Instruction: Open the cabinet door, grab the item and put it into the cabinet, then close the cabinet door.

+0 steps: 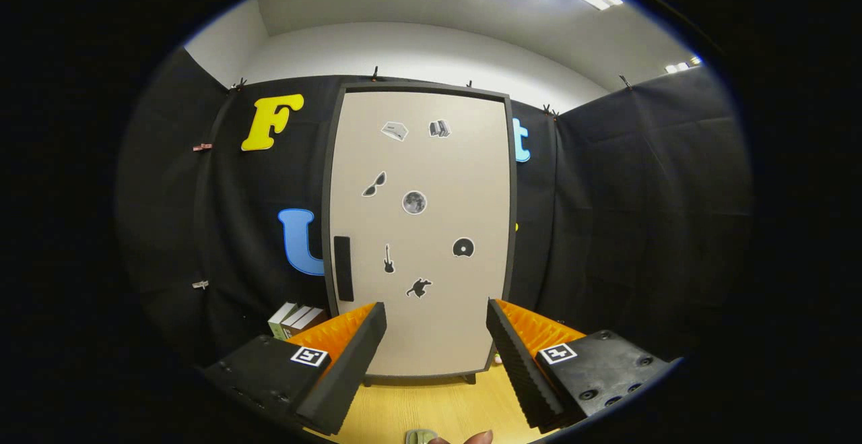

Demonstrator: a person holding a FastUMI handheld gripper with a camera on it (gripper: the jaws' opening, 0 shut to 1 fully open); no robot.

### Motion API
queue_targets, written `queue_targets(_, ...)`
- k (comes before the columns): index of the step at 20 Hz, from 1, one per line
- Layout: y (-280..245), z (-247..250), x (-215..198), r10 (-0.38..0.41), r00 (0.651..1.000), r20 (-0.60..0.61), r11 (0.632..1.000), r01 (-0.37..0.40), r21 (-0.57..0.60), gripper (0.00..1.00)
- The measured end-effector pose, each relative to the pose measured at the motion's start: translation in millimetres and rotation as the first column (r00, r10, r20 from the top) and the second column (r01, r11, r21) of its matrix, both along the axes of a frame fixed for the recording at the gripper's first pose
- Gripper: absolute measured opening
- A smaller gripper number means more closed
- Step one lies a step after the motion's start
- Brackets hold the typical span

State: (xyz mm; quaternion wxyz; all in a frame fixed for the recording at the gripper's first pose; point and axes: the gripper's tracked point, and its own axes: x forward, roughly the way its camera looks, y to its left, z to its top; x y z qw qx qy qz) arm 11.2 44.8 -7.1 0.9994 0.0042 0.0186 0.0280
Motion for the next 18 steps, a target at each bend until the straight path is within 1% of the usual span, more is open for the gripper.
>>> queue_targets(7, 54.2, 6.1, 21.0, 0.07, 0.997, 0.009, 0.997, -0.071, 0.026, 0.98)
queue_targets(11, 91.3, 4.0, 46.2, 0.109, 0.994, 0.009, 0.993, -0.109, 0.047, 0.98)
queue_targets(15, 119.5, -6.7, 75.7, 0.128, 0.992, 0.002, 0.991, -0.127, 0.046, 0.98)
queue_targets(18, 134.7, -14.6, 101.8, 0.128, 0.992, -0.002, 0.99, -0.128, 0.055, 0.98)
